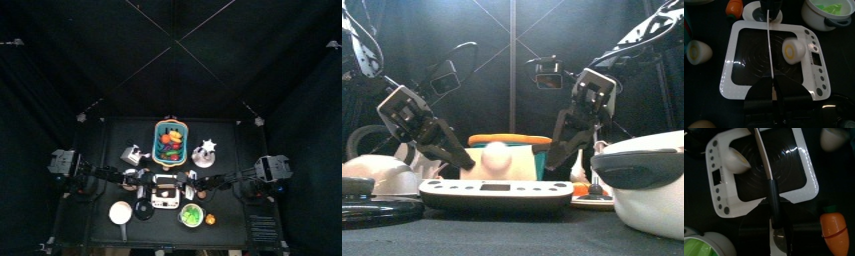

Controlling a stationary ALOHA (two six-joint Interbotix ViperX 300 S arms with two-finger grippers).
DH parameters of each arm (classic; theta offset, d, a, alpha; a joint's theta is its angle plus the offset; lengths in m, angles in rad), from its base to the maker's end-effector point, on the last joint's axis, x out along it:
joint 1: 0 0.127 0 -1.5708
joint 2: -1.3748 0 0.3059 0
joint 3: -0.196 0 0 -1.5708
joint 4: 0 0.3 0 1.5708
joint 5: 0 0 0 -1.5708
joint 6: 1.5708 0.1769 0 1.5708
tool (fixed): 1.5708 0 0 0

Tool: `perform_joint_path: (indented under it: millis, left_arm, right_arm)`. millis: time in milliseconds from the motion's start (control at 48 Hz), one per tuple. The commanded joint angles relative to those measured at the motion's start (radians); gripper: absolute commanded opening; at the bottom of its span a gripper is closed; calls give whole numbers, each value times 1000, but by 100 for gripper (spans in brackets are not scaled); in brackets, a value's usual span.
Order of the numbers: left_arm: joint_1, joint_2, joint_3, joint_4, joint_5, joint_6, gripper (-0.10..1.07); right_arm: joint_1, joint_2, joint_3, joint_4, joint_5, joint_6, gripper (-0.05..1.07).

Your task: Cut egg

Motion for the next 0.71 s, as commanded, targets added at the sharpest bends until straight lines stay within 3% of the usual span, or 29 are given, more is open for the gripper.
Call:
perform_joint_path:
  millis: [0,458,688]
  left_arm:
    - [-6,0,5,5,21,5,31]
    - [-6,-120,2,34,21,8,31]
    - [5,-132,6,38,21,8,31]
  right_arm:
    - [-14,-5,-3,3,9,9,33]
    - [-14,-83,-6,-23,11,-2,33]
    - [-15,-84,-8,-26,11,-2,33]
